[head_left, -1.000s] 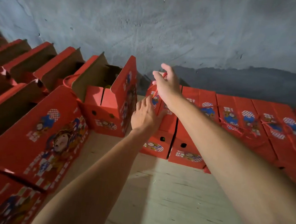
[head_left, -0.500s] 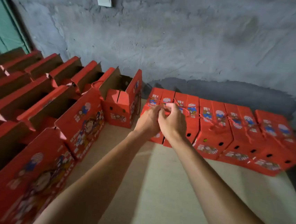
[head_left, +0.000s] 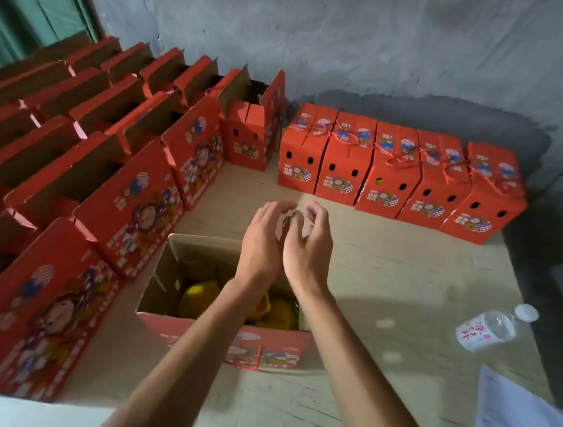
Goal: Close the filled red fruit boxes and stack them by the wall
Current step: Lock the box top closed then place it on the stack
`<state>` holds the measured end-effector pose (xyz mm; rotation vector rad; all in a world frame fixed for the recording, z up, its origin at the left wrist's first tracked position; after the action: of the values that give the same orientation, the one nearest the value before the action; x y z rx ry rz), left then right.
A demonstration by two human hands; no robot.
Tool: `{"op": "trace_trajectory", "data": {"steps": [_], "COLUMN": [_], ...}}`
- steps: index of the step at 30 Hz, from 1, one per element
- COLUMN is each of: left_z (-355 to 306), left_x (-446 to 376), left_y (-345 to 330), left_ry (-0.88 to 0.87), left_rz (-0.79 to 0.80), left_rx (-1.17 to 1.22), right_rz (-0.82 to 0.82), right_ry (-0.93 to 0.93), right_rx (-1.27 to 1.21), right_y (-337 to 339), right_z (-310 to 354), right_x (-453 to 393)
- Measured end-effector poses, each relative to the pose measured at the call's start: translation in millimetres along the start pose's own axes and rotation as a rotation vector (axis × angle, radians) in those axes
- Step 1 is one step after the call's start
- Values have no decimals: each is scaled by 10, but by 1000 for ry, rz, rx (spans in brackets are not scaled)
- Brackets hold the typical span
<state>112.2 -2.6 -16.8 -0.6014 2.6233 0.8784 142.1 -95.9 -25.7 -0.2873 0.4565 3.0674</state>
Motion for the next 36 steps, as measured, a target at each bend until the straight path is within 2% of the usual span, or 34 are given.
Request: {"op": "trace_trajectory", "data": {"steps": [4, 8, 11, 13, 17, 22, 25, 30, 36], "left_z": [123, 216, 392, 623, 967, 1175, 1226, 1020, 685], "left_x": [466, 678, 899, 1045, 1145, 1213, 1218, 1184, 1162], "left_y": [61, 140, 272, 400, 640, 810, 816, 719, 249], "left_ry": [55, 47, 16, 63, 329, 554, 667, 601, 446], "left_rz": [-10, -24, -111, -183, -355, -426, -344, -157, 9], "left_rx": [-65, -200, -327, -411, -434, -335, -278, -460, -488], "right_rz": [-9, -128, -139, -126, -122, 98, 184, 269, 210], "right_ry": [142, 264, 153, 52, -31, -104, -137, -160, -247], "right_rx": [128, 385, 416, 425, 456, 690, 745, 822, 951], "right_y": [35, 141, 206, 226, 223, 158, 187, 324, 872], "right_z": [-131, -283, -568, -781, -987, -1002, -1008, -1014, -1128], "right_x": [460, 543, 661, 793, 871, 937, 918, 962, 956]}}
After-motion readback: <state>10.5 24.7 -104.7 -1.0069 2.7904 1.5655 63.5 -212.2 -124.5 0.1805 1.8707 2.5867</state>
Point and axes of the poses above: each hand's wrist, its own x-axis away from the middle knuckle, its own y-axis out of the back of the hand, z = x × y, the point moved 4 cm from there along -x, towards the middle knuckle, and after that the axes turned 2 degrees about z, right-handed, at the moved point
